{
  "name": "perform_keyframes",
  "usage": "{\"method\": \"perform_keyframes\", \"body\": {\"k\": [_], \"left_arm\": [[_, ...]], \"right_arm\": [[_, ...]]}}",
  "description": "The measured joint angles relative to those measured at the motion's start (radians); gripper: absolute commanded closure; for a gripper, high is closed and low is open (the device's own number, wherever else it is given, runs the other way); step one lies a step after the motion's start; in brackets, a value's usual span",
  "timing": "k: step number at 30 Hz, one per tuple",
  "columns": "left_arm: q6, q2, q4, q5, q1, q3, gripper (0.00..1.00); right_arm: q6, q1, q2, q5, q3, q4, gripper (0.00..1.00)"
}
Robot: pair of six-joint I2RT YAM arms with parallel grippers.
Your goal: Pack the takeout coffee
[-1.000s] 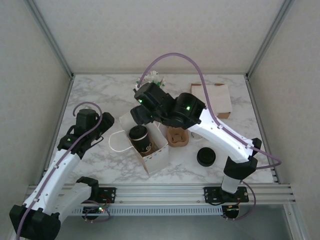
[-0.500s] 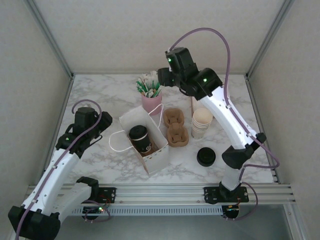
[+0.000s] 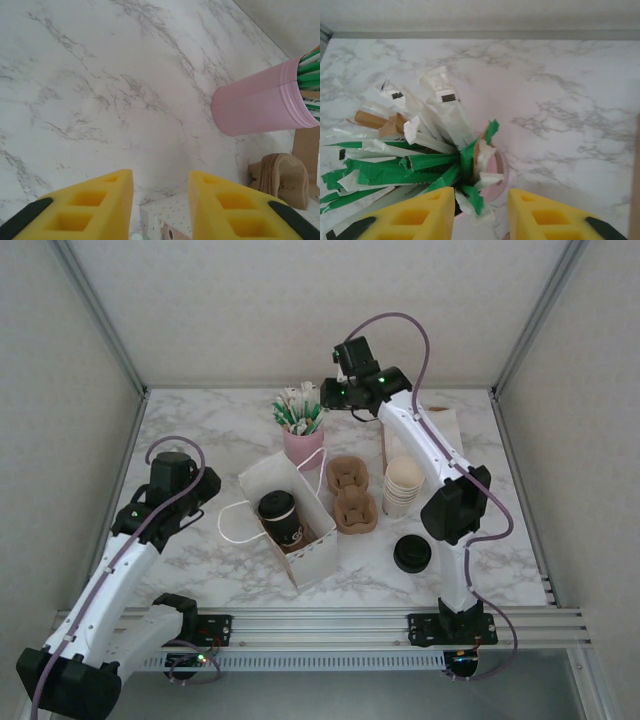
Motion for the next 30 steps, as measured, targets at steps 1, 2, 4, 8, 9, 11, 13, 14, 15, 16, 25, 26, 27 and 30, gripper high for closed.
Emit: {"method": "perform_keyframes", "body": {"k": [1,2,4,8,9,11,13,14,15,16,25,26,27,30], "left_arm": [[0.001,0.002,0.000,0.000,0.000,0.002,0.67],[0.003,0.005,0.000,0.003,0.000,0.003,0.67],[0.006,0.010,0.002,0.011,0.000,0.005,0.66],[0.007,0.032,0.002,0.030,0.000,0.005,0.66],[0.008,0.037,0.002,0.032,0.000,0.005,0.66],[0.007,0.044,0.002,0.035,0.000,0.005,0.66],[0.007,0.048,0.002,0.037,0.000,0.005,0.66],[0.008,0.049,0.002,0.038,0.000,0.005,0.66],[0.007,0.050,0.002,0.038,0.000,0.005,0.66],[0.008,0.051,0.002,0.038,0.000,0.006,0.66],[0.011,0.072,0.002,0.038,0.000,0.008,0.67],[0.011,0.074,0.002,0.038,0.000,0.008,0.67],[0.011,0.074,0.002,0.038,0.000,0.008,0.67],[0.014,0.074,0.002,0.038,0.000,0.010,0.68]], "right_arm": [[-0.001,0.000,0.001,-0.024,-0.010,0.016,0.65],[-0.001,0.000,0.001,-0.045,-0.019,0.029,0.64],[-0.005,0.003,0.000,-0.073,-0.034,0.054,0.64],[-0.009,0.012,0.000,-0.090,-0.053,0.066,0.65],[-0.010,0.011,0.001,-0.090,-0.053,0.066,0.64],[-0.012,0.011,0.001,-0.090,-0.053,0.067,0.65],[-0.012,0.011,0.004,-0.097,-0.051,0.067,0.65],[-0.012,0.011,0.009,-0.100,-0.047,0.067,0.65],[-0.012,0.011,0.013,-0.105,-0.045,0.068,0.65],[-0.012,0.011,0.017,-0.109,-0.045,0.070,0.65],[-0.024,0.014,0.065,-0.127,-0.003,0.067,0.83],[-0.024,0.014,0.074,-0.126,0.010,0.066,0.86],[-0.026,0.014,0.081,-0.127,0.022,0.066,0.89],[-0.026,0.016,0.095,-0.126,0.049,0.060,0.98]]}}
